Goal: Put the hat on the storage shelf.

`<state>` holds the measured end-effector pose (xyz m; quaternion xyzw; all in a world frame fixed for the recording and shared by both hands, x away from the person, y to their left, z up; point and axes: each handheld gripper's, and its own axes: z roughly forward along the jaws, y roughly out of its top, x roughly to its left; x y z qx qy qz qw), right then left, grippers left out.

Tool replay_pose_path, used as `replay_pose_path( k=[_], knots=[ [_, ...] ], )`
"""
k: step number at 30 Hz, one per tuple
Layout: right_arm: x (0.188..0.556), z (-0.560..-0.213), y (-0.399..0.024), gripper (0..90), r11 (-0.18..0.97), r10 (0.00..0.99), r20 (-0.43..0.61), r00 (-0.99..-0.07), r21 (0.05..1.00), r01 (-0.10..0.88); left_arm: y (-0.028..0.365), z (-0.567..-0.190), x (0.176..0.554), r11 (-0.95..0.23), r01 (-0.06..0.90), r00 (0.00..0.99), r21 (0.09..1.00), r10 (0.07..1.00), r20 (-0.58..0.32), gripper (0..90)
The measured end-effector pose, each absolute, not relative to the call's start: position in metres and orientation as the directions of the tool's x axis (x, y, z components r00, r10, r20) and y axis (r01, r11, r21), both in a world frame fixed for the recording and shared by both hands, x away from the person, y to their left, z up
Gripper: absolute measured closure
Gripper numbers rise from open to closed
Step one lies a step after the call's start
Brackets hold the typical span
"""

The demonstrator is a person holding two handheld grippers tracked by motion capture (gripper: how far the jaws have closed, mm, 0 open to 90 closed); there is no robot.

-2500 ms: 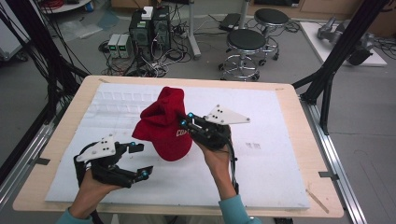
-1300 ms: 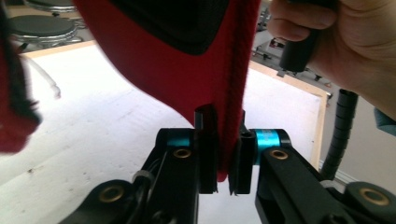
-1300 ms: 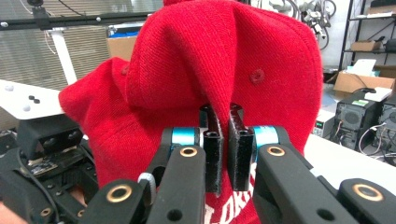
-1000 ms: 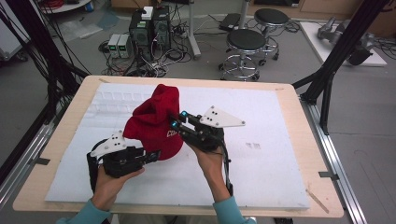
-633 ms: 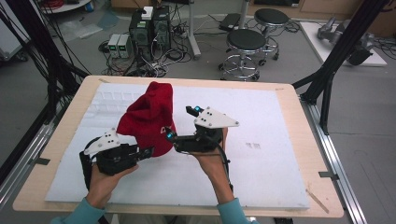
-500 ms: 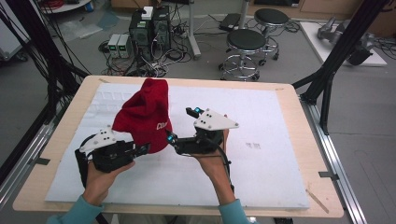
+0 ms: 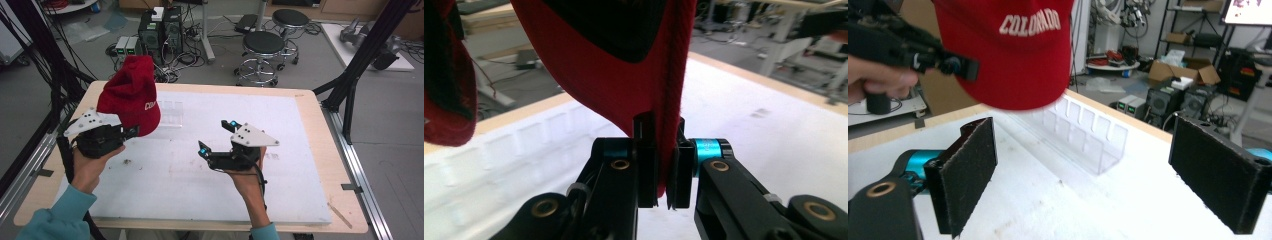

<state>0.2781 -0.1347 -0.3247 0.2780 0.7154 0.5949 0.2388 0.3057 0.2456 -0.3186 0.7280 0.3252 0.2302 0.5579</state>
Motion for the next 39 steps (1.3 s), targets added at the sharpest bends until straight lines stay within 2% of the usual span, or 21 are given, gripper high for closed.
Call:
replay_pose_path(
  k=[8, 19, 23, 39],
  knots=[
    [0.270, -0.336, -0.170, 11.0, 0.139, 0.726, 0.013, -0.688, 0.977, 0.164, 0.257, -0.313, 0.335, -0.220, 0.193, 0.630, 0.956, 0.775, 0.052, 85.2],
    [0.250, -0.357, -0.217, 11.0, 0.135, 0.799, 0.012, -0.601, 0.971, 0.199, 0.260, -0.321, 0.375, -0.273, 0.211, 0.582, 0.939, 0.807, 0.103, 85.2],
    [0.243, -0.367, -0.233, 11.0, 0.123, 0.823, 0.017, -0.567, 0.970, 0.208, 0.260, -0.323, 0.386, -0.328, 0.221, 0.564, 0.919, 0.811, 0.154, 85.2],
    [0.230, -0.408, -0.276, 10.9, 0.033, 0.884, 0.068, -0.463, 0.978, 0.206, 0.266, -0.349, 0.413, -0.368, 0.262, 0.539, 0.892, 0.823, 0.181, 85.2]
  ],
)
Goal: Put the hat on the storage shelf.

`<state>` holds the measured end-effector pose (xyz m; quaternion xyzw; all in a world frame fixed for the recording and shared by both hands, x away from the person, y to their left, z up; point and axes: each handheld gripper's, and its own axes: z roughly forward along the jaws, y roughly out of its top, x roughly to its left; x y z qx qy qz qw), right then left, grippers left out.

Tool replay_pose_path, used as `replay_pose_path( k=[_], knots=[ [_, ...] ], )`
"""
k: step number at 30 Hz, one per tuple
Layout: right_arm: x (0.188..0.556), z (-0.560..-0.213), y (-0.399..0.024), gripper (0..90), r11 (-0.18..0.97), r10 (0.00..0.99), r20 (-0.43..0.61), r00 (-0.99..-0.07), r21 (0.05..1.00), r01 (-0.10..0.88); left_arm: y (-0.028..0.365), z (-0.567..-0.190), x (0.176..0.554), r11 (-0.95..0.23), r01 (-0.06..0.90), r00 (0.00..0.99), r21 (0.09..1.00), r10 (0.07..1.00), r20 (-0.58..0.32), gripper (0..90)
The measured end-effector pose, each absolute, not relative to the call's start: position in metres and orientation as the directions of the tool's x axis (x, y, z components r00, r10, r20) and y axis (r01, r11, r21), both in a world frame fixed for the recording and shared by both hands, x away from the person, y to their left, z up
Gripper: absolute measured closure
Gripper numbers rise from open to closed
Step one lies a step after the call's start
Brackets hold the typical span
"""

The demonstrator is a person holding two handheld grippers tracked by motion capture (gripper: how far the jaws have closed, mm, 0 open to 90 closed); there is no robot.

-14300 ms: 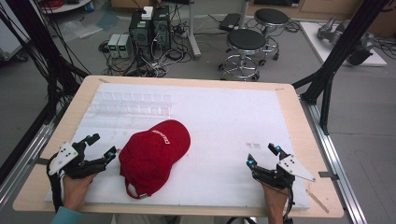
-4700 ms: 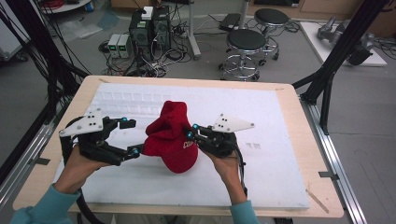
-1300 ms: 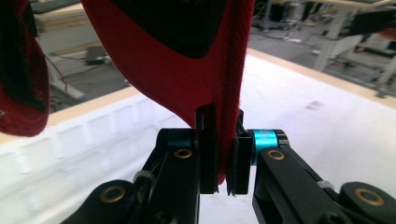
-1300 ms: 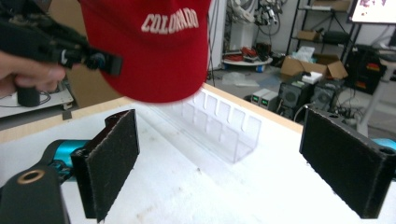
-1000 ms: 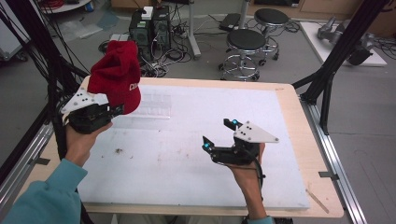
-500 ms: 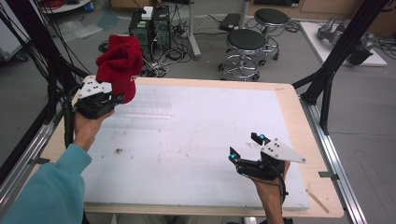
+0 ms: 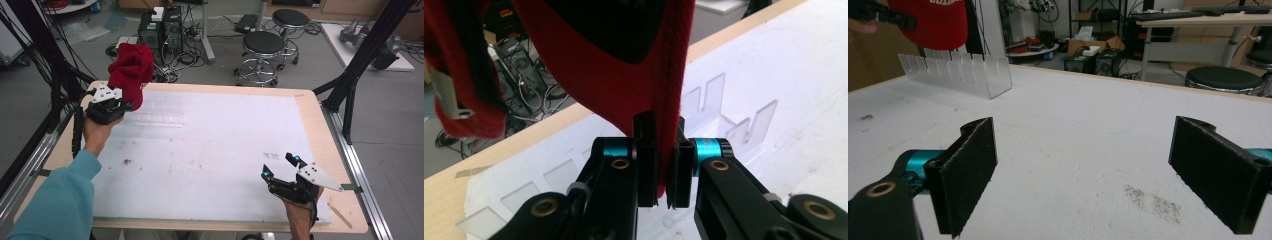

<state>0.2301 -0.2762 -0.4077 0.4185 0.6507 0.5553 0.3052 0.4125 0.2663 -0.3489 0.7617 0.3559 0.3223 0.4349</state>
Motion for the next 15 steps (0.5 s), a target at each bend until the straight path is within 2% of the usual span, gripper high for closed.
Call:
replay_pose_path(
  k=[15],
  knots=[
    [0.231, -0.441, -0.291, 10.9, -0.030, 0.903, 0.103, -0.417, 0.983, 0.179, 0.268, -0.371, 0.416, -0.357, 0.267, 0.521, 0.895, 0.835, 0.177, 85.2]
  ],
)
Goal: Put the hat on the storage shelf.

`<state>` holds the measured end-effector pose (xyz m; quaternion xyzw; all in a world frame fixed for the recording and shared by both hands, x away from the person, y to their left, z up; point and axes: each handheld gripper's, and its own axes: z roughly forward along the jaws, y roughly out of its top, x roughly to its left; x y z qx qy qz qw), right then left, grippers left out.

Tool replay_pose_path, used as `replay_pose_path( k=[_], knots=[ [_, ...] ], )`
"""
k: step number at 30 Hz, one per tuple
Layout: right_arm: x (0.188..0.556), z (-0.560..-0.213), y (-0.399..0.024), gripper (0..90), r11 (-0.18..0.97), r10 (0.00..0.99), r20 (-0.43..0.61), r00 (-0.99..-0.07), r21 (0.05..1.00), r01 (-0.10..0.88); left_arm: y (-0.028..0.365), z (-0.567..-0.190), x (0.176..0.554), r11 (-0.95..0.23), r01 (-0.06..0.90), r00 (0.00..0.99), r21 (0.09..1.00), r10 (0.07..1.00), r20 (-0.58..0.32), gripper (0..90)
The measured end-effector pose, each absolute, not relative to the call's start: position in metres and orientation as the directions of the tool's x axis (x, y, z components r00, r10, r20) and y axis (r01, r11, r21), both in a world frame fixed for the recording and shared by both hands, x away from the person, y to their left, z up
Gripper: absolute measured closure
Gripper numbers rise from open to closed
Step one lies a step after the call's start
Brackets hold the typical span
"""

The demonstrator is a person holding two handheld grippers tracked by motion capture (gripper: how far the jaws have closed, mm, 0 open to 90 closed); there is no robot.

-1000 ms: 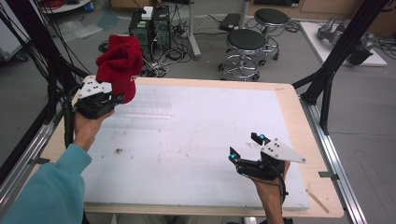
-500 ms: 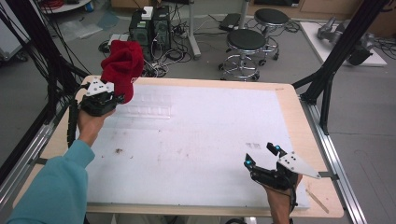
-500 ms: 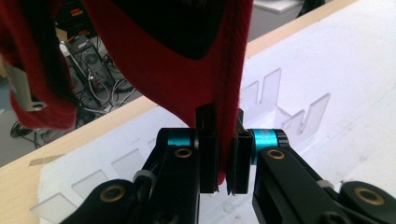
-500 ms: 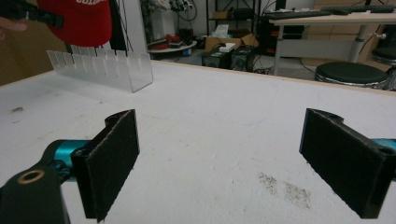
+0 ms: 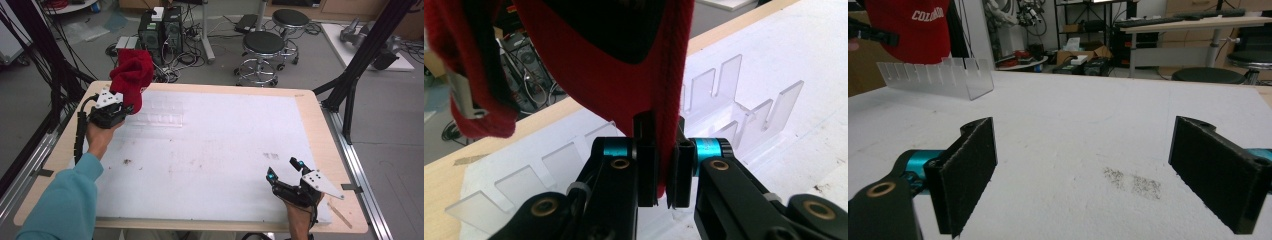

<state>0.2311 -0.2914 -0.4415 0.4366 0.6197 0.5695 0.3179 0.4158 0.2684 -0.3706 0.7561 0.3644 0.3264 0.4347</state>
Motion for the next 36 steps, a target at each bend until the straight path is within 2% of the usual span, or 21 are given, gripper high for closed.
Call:
replay_pose_path(
  k=[6, 14, 20, 33, 35, 36],
  knots=[
    [0.232, -0.450, -0.291, 10.9, -0.031, 0.910, 0.099, -0.402, 0.985, 0.173, 0.264, -0.376, 0.415, -0.368, 0.279, 0.512, 0.887, 0.839, 0.187, 85.2],
    [0.228, -0.452, -0.291, 10.9, -0.036, 0.910, 0.084, -0.407, 0.991, 0.126, 0.269, -0.392, 0.415, -0.298, 0.294, 0.500, 0.908, 0.858, 0.120, 85.1],
    [0.225, -0.452, -0.289, 11.0, -0.008, 0.905, 0.049, -0.422, 0.995, 0.098, 0.268, -0.399, 0.414, -0.310, 0.281, 0.510, 0.908, 0.850, 0.132, 85.0],
    [0.225, -0.452, -0.288, 11.0, -0.002, 0.905, 0.040, -0.424, 0.996, 0.090, 0.270, -0.399, 0.409, -0.285, 0.368, 0.505, 0.885, 0.860, 0.067, 82.5],
    [0.225, -0.453, -0.288, 11.0, 0.002, 0.904, 0.037, -0.425, 0.996, 0.092, 0.269, -0.399, 0.409, -0.283, 0.372, 0.517, 0.884, 0.854, 0.056, 77.7],
    [0.225, -0.452, -0.288, 10.9, -0.002, 0.905, 0.041, -0.424, 0.996, 0.091, 0.269, -0.399, 0.409, -0.285, 0.382, 0.523, 0.879, 0.851, 0.048, 69.8]
  ],
)
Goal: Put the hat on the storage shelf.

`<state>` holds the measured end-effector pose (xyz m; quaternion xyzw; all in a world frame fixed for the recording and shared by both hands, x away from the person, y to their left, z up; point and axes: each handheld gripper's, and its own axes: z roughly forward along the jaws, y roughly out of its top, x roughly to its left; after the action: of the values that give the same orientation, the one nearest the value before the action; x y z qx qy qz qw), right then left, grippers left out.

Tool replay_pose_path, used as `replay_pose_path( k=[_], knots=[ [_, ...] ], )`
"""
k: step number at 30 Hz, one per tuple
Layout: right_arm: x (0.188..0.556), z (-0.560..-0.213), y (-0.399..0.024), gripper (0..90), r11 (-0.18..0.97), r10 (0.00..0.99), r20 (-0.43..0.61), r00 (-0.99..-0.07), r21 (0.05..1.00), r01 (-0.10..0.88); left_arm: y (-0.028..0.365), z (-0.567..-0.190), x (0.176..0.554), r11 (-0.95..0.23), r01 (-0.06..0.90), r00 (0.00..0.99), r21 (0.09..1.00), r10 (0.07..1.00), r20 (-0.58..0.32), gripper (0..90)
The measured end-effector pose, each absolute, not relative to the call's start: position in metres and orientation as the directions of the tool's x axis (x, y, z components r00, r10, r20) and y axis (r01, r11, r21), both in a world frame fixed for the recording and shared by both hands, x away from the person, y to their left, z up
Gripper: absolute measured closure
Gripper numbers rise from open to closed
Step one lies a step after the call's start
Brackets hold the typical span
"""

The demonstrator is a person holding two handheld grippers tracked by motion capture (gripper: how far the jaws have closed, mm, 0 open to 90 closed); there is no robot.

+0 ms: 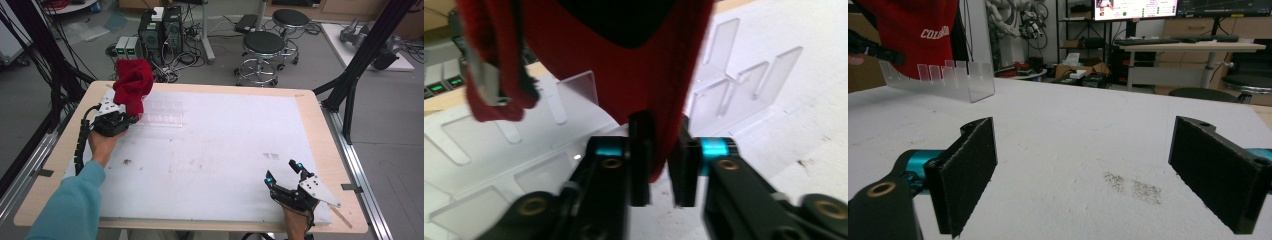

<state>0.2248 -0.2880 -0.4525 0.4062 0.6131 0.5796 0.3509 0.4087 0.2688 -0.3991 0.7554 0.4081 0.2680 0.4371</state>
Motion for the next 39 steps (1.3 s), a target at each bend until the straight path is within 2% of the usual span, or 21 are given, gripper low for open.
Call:
replay_pose_path(
  k=[2, 5, 8, 12, 14, 16, 20, 27, 33, 39],
  knots=[
    [0.225, -0.453, -0.288, 11.0, 0.003, 0.905, 0.035, -0.424, 0.996, 0.090, 0.267, -0.399, 0.408, -0.269, 0.413, 0.526, 0.870, 0.850, 0.014, 52.5],
    [0.224, -0.453, -0.288, 11.0, -0.003, 0.904, 0.045, -0.425, 0.995, 0.098, 0.269, -0.399, 0.407, -0.216, 0.449, 0.539, 0.867, 0.840, -0.071, 34.4],
    [0.224, -0.453, -0.287, 11.0, 0.005, 0.905, 0.031, -0.424, 0.996, 0.085, 0.272, -0.395, 0.404, -0.214, 0.445, 0.546, 0.870, 0.835, -0.074, 25.1],
    [0.224, -0.453, -0.287, 11.0, 0.003, 0.904, 0.035, -0.426, 0.996, 0.090, 0.280, -0.389, 0.397, -0.211, 0.431, 0.589, 0.877, 0.802, -0.097, 18.4],
    [0.225, -0.453, -0.287, 11.0, 0.006, 0.905, 0.033, -0.425, 0.996, 0.091, 0.282, -0.385, 0.392, -0.216, 0.420, 0.600, 0.882, 0.795, -0.091, 18.1],
    [0.225, -0.452, -0.287, 11.0, 0.007, 0.905, 0.034, -0.425, 0.996, 0.093, 0.286, -0.385, 0.384, -0.201, 0.349, 0.596, 0.915, 0.801, -0.051, 18.7],
    [0.225, -0.452, -0.287, 11.0, 0.006, 0.904, 0.034, -0.425, 0.996, 0.092, 0.294, -0.389, 0.372, -0.210, 0.346, 0.603, 0.914, 0.797, -0.045, 19.8],
    [0.224, -0.453, -0.286, 11.0, 0.014, 0.903, 0.026, -0.429, 0.996, 0.090, 0.307, -0.400, 0.342, -0.241, 0.256, 0.633, 0.936, 0.774, 0.026, 19.5],
    [0.223, -0.453, -0.286, 11.0, 0.024, 0.904, 0.011, -0.428, 0.997, 0.076, 0.313, -0.414, 0.319, -0.211, 0.218, 0.648, 0.953, 0.761, 0.021, 19.5],
    [0.223, -0.453, -0.285, 11.0, 0.030, 0.904, 0.007, -0.427, 0.996, 0.080, 0.304, -0.426, 0.294, -0.166, 0.152, 0.682, 0.974, 0.732, 0.018, 18.8]
  ],
)
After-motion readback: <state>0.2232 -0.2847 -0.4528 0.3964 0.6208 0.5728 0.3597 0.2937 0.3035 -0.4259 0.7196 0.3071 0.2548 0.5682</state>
